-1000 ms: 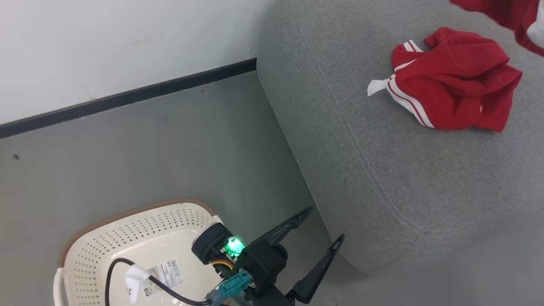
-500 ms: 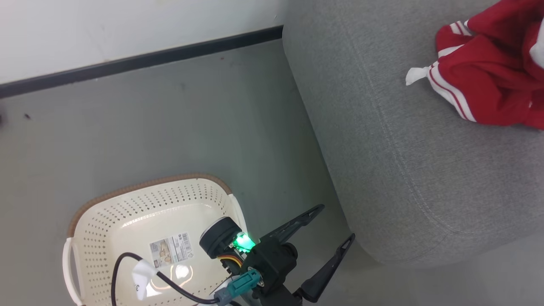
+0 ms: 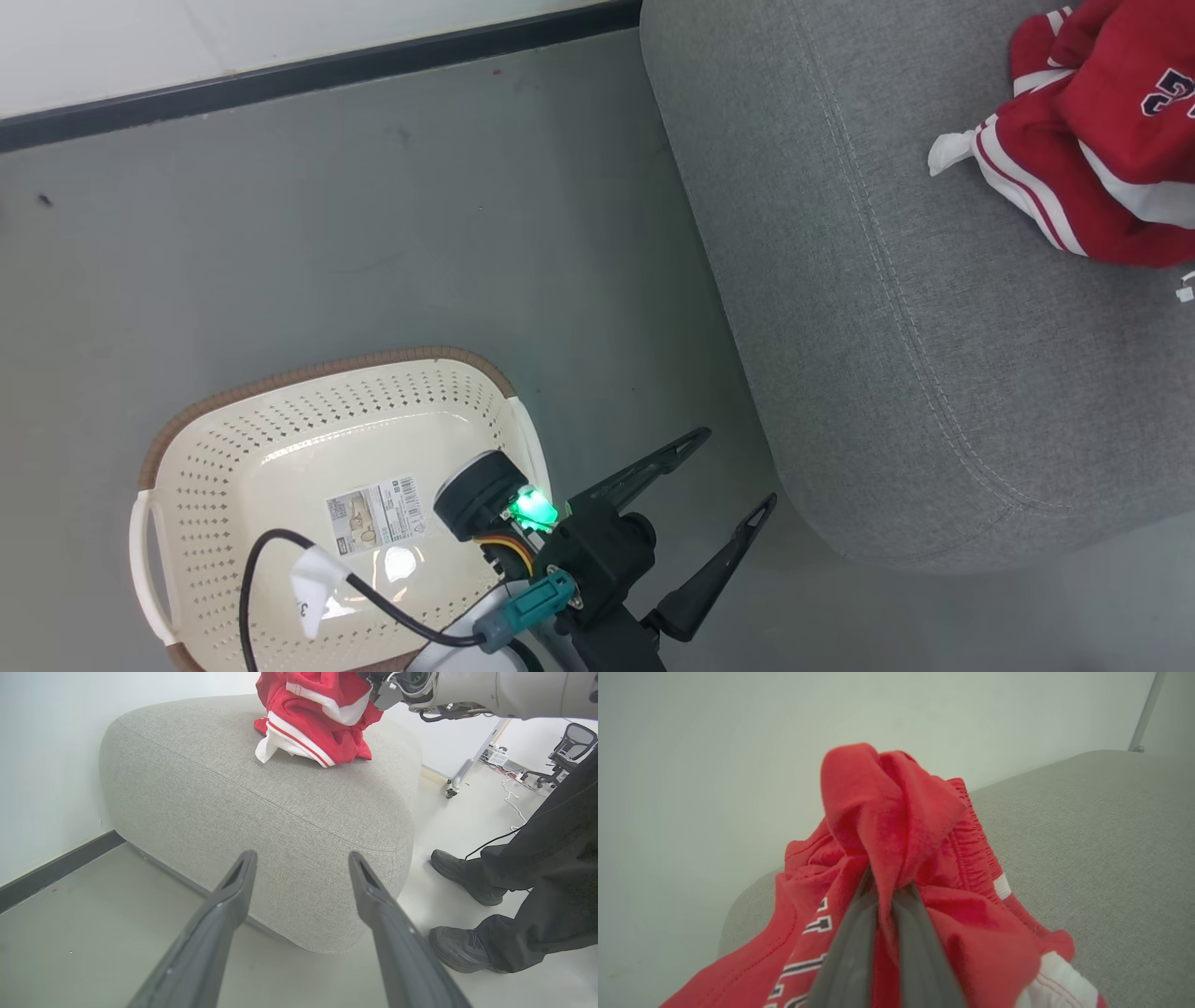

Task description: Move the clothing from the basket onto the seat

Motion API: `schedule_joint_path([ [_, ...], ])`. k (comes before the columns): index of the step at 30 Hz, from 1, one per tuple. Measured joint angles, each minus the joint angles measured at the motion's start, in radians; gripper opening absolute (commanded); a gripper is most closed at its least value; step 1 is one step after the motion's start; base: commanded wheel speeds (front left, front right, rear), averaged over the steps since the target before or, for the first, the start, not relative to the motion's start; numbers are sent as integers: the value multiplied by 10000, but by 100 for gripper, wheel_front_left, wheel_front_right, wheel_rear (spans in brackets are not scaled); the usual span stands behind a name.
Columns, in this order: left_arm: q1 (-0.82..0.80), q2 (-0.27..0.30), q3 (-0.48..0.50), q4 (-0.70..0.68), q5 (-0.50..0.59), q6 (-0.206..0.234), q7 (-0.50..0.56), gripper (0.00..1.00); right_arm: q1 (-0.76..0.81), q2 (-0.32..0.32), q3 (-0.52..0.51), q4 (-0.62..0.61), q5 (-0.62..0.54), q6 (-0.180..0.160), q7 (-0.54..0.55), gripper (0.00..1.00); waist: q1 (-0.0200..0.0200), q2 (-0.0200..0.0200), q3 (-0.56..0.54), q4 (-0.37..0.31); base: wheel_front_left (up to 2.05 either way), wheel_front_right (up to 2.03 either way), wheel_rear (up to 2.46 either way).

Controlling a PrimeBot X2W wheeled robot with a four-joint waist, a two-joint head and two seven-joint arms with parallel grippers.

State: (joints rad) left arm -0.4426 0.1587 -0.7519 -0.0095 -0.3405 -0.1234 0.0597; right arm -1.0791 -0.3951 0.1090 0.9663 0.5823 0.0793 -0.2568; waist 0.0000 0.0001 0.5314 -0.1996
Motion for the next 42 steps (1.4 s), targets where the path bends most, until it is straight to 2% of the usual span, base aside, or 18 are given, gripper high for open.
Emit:
schedule_joint_path([
  [15,-105,-4,4,621,-113,0,-426,100,-104,211,245,236,-290,90,2,100,0,-1,-481,24,0,0,0],
  [24,12,-29,211,995,-291,23,-826,100,1177,493,370,56,-621,130,2,100,-1,-1,-1218,28,0,0,0],
  [31,597,-35,556,1241,-389,372,-1174,100,2339,915,447,-853,-869,178,2,100,-1,-1,-1861,79,0,0,0],
  [37,1039,-73,976,1346,-518,871,-1511,100,3464,1208,610,-1881,-1126,180,2,100,-1,-2,-2426,163,0,0,0],
  [42,1308,-136,1062,1373,-784,1078,-1601,100,4253,1248,677,-2660,-1381,192,4,100,-2,-1,-2790,258,0,0,0],
])
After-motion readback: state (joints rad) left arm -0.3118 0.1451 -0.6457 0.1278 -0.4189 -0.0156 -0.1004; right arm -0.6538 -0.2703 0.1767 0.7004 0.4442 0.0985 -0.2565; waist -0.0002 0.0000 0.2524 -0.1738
